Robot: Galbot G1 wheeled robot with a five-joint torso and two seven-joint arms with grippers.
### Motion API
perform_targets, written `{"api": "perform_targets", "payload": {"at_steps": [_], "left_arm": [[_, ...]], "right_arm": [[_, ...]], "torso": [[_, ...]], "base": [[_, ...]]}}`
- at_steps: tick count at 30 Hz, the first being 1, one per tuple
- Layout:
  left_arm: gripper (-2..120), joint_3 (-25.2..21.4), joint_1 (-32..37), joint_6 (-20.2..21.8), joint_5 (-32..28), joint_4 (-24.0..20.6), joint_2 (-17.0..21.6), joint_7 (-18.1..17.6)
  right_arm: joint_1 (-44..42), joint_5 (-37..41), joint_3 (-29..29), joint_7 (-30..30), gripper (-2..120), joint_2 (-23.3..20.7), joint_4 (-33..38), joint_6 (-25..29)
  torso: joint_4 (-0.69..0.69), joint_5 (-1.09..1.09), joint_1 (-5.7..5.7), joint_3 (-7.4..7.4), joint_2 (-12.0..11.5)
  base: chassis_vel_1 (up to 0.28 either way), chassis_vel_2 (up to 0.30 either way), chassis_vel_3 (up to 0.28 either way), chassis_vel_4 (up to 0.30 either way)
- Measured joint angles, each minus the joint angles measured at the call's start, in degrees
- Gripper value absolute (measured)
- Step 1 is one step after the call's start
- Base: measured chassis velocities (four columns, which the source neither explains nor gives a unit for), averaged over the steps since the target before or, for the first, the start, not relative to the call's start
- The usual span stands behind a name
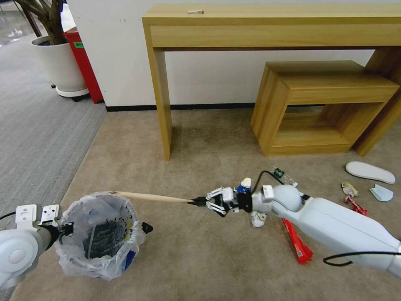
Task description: Pick up the trash bin and place the garbage on the floor into it.
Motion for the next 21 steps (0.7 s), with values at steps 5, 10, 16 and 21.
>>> {"api": "perform_targets", "payload": {"at_steps": [5,10,16,21], "left_arm": [[0,-0.4,0.1,0.0,0.1,-0.6,-1.1,-0.1],[0,-0.4,0.3,0.0,0.1,-0.4,-1.0,0.0],[0,-0.4,0.0,0.0,0.1,-0.3,-0.9,0.0],[0,-0.3,-0.1,0.0,0.0,-0.2,-0.8,0.0]], "right_arm": [[3.6,1.1,-5.1,1.4,0,3.6,-0.8,0.0],[4.5,1.8,-7.3,2.5,0,5.4,-1.7,0.1],[5.0,2.1,-9.7,3.0,0,7.7,-3.1,0.5],[5.0,2.2,-11.0,3.4,0,10.6,-4.5,0.7]], "torso": [[0.03,0.0,0.0,0.0,0.0],[-0.01,0.0,0.0,0.0,0.0],[0.0,0.0,0.0,0.0,0.0],[0.0,0.0,0.0,0.0,0.0]], "base": [[0.0,0.0,0.0,0.0],[0.0,0.0,0.0,0.0],[0.0,0.0,0.0,0.0],[0.0,0.0,0.0,0.0]]}}
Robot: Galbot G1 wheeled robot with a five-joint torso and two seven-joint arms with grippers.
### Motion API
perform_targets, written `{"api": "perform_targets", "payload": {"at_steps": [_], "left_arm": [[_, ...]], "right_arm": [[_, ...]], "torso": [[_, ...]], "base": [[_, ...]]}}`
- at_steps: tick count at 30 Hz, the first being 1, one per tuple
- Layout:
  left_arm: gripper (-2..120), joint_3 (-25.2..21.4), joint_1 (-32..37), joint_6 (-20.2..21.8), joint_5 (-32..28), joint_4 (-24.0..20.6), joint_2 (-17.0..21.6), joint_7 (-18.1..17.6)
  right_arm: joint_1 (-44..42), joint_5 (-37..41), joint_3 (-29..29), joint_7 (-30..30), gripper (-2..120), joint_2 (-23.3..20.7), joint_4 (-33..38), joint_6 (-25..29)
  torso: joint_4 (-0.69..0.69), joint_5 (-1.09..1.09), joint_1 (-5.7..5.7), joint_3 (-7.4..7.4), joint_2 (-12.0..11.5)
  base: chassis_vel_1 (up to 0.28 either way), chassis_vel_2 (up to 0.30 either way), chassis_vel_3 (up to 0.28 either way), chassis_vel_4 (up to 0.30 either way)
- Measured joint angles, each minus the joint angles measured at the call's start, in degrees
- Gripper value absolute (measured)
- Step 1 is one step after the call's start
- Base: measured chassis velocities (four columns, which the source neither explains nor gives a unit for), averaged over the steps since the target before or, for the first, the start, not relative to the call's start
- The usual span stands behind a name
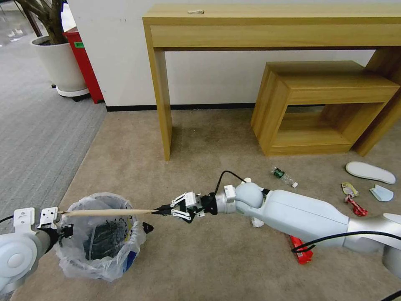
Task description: Pick up the trash bin and place the garbage on the floor into it.
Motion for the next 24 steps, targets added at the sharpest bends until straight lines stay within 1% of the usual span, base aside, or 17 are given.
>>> {"api": "perform_targets", "payload": {"at_steps": [1,5,8,14,20,23,24], "left_arm": [[0,0.0,0.0,0.0,0.0,0.0,-0.3,0.0],[0,-0.2,0.3,0.0,0.1,-0.1,-0.9,0.0],[0,-0.2,0.6,0.0,0.2,-0.4,-1.5,0.0],[0,-0.2,0.9,0.0,0.3,-0.5,-1.6,0.0],[0,-0.2,1.0,0.0,0.5,-0.6,-1.7,-0.1],[0,-0.3,1.1,0.0,0.5,-0.7,-1.7,-0.1],[0,-0.3,1.1,0.0,0.5,-0.7,-1.7,-0.1]], "right_arm": [[0.0,0.1,-0.7,0.2,0,1.3,-0.5,0.0],[0.2,0.2,-1.5,0.4,0,2.9,-1.1,0.1],[0.4,0.2,-2.3,0.6,0,5.2,-1.9,0.3],[0.6,0.2,-3.1,1.4,0,6.8,-2.1,0.5],[1.0,0.2,-3.2,1.7,0,7.4,-2.2,0.7],[1.2,0.2,-3.2,1.5,0,6.4,-2.1,0.8],[1.4,0.2,-3.2,1.3,0,5.3,-2.0,0.8]], "torso": [[-0.01,0.0,0.0,0.0,0.0],[0.0,0.0,0.0,0.0,0.0],[0.01,0.0,0.0,0.0,0.0],[0.0,0.0,0.0,0.0,0.0],[0.0,0.0,0.0,0.0,0.0],[0.01,0.01,0.0,0.0,0.0],[0.0,0.01,0.0,0.0,0.0]], "base": [[0.0,0.0,0.0,0.0],[0.0,0.0,0.0,0.0],[0.0,0.0,0.0,0.0],[0.0,0.0,0.0,0.0],[0.0,0.0,0.0,0.0],[0.0,0.0,0.0,0.0],[0.0,0.0,0.0,0.0]]}}
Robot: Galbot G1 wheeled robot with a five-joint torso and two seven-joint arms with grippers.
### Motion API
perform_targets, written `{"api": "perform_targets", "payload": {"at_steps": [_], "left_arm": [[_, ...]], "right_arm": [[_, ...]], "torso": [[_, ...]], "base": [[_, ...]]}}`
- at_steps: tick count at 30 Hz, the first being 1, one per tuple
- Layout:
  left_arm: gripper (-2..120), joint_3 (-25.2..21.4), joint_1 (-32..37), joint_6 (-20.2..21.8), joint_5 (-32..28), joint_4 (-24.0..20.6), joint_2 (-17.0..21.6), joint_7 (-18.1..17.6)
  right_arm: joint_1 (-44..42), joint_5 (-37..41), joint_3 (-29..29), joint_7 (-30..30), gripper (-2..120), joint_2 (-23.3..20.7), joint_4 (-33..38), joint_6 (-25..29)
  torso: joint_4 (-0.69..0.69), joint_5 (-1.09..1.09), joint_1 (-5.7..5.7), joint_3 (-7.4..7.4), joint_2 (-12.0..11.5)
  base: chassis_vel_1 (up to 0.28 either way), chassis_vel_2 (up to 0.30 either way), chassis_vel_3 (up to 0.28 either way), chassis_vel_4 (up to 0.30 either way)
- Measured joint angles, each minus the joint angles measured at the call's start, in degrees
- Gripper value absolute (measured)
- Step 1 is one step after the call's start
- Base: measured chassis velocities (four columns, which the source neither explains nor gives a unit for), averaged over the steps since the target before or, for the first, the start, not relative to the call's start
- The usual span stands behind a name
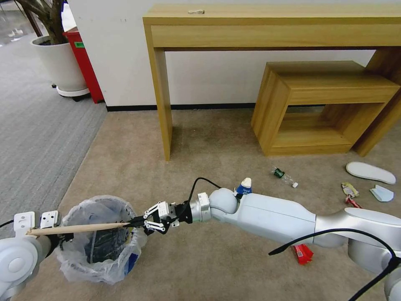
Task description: Pick up the trash bin and place the garbage on the floor into it.
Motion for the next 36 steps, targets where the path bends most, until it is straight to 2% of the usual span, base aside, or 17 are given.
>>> {"api": "perform_targets", "payload": {"at_steps": [5,10,36], "left_arm": [[0,0.0,0.0,0.0,0.3,0.1,-0.4,0.1],[0,0.0,0.1,0.0,0.5,-0.1,-0.9,0.1],[0,0.0,0.7,0.0,0.7,-1.1,-1.8,-0.1]], "right_arm": [[-0.2,0.0,0.7,-0.2,0,-2.4,0.7,0.2],[-0.7,-0.2,0.7,0.0,0,-2.1,0.8,0.3],[0.0,0.1,-2.2,2.4,0,5.1,0.2,0.2]], "torso": [[-0.02,0.0,0.0,0.0,0.0],[-0.01,0.0,0.0,0.0,0.0],[0.0,0.0,0.0,0.0,0.0]], "base": [[0.0,0.0,0.0,0.0],[0.0,0.0,0.0,0.0],[0.0,0.0,0.0,0.0]]}}
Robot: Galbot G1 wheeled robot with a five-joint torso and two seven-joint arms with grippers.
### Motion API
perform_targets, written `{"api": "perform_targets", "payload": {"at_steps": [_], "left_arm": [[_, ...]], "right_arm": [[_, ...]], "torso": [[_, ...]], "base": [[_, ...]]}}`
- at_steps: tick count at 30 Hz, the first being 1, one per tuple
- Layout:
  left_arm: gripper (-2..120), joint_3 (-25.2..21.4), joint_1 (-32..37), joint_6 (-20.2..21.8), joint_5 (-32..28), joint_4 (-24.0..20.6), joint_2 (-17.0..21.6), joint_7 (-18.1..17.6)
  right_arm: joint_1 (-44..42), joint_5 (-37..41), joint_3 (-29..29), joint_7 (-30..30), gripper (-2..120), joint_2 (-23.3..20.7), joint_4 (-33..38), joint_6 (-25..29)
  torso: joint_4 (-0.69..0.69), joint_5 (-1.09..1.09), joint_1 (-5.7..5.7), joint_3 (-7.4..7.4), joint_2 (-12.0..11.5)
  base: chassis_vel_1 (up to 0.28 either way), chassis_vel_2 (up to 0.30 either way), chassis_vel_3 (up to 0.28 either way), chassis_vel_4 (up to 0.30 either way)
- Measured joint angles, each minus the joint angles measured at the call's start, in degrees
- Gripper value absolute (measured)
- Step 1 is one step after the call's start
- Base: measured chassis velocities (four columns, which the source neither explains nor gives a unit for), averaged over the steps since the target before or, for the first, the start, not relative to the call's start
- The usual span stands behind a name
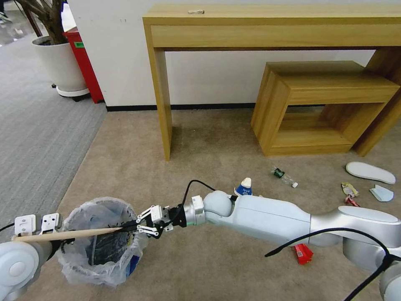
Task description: Pick up the trash bin and place the garbage on the floor into it.
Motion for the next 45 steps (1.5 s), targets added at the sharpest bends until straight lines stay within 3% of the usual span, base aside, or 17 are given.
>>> {"api": "perform_targets", "payload": {"at_steps": [12,16,19,24,27,38,45], "left_arm": [[0,-0.3,0.3,0.0,0.0,-0.3,-0.5,-0.1],[0,-0.3,0.3,0.0,-0.1,-0.3,-0.5,-0.1],[0,-0.4,0.2,0.0,-0.2,-0.3,-0.3,-0.1],[0,-0.5,0.2,0.0,-0.3,-0.2,-0.3,-0.1],[0,-0.5,0.4,0.0,-0.3,-0.1,-0.4,-0.1],[0,-0.8,0.7,0.0,-0.2,0.0,-1.0,-0.1],[0,-0.8,1.0,0.0,0.1,0.4,-1.5,0.0]], "right_arm": [[-0.6,-1.1,-0.8,0.4,3,2.0,-1.1,0.3],[-0.9,-1.7,-0.8,0.2,15,1.4,-1.2,0.4],[-1.2,-2.1,-0.6,-0.1,32,0.7,-1.3,0.5],[-1.2,-2.2,-0.3,-0.6,45,0.1,-1.2,0.5],[-1.4,-2.4,0.2,-1.0,60,-0.5,-1.2,0.6],[-2.4,-3.5,2.2,-1.5,98,-1.9,-1.2,1.3],[-2.8,-3.5,6.4,-1.5,100,-4.2,-1.1,1.5]], "torso": [[0.0,0.0,0.0,0.0,0.0],[0.0,0.0,0.0,0.0,0.0],[0.0,0.0,0.0,0.0,0.0],[0.0,0.01,0.0,0.0,0.0],[0.0,0.01,0.0,0.0,0.0],[0.0,0.01,0.0,0.0,0.0],[0.01,0.01,0.0,0.0,0.0]], "base": [[0.0,0.0,0.0,0.0],[0.0,0.0,0.0,0.0],[0.0,0.0,0.0,0.0],[0.0,0.0,0.0,0.0],[0.0,0.0,0.0,0.0],[0.0,0.0,0.0,0.0],[0.0,0.0,0.0,0.0]]}}
